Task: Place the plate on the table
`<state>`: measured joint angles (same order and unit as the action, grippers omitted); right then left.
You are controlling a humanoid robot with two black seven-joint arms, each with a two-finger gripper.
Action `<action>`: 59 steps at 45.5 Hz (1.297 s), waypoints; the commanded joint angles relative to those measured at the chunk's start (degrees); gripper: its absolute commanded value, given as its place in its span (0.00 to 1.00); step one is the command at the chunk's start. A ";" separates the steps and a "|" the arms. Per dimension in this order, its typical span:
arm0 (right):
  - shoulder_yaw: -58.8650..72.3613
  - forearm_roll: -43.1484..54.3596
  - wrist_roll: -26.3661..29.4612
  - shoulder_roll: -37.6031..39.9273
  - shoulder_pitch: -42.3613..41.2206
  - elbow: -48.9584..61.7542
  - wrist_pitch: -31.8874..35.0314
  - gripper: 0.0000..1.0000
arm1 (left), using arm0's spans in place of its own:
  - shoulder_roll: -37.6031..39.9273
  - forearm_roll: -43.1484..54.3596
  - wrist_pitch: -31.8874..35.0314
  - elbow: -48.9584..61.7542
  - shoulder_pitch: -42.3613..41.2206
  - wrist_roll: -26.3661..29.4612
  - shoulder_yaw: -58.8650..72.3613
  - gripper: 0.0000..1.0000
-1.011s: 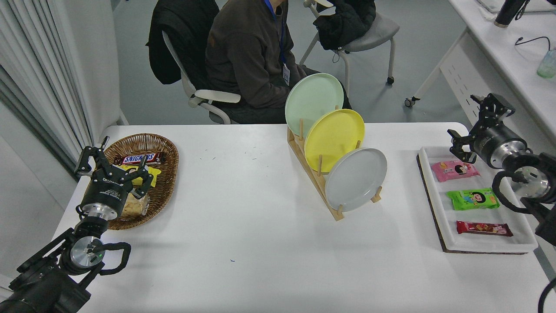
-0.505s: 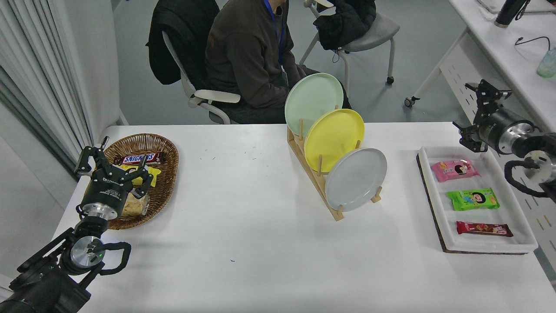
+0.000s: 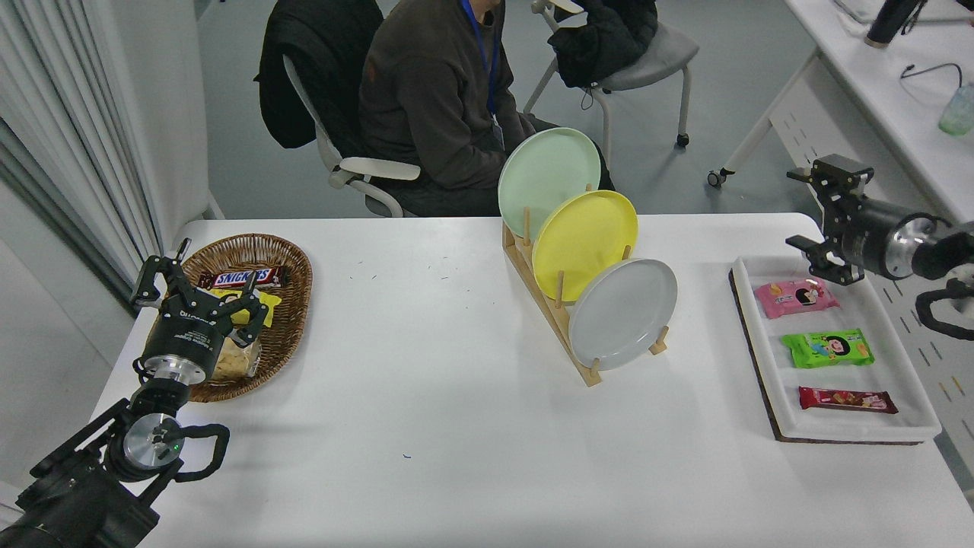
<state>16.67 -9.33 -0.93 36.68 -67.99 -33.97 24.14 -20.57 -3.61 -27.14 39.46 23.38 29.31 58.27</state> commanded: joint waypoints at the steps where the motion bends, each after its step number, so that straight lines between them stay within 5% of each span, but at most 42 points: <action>1: -0.67 -0.33 13.05 0.24 -1.88 -0.75 4.16 1.00 | 0.00 0.00 -0.02 0.00 0.00 -0.04 0.00 0.98; 20: -6.21 -2.53 17.63 -1.96 -2.23 -0.13 3.11 1.00 | 0.00 0.00 0.07 0.00 0.00 -0.05 0.00 0.98; 39: -7.44 -4.91 21.76 -6.44 -3.99 -1.54 -8.22 1.00 | 0.00 0.00 0.07 0.00 0.00 0.04 0.00 0.98; 49: -7.53 -4.64 22.02 -1.45 -4.07 -15.32 -17.98 1.00 | 0.00 0.00 0.07 0.00 0.00 -0.05 0.00 0.98; 59: -9.38 -5.96 22.37 3.49 -4.08 -22.90 -19.66 1.00 | 0.00 0.00 -0.02 0.00 0.00 0.04 0.00 0.98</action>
<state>8.81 -14.13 20.70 36.05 -72.01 -49.33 8.13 -20.57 -3.60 -27.10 39.46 23.38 29.29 58.27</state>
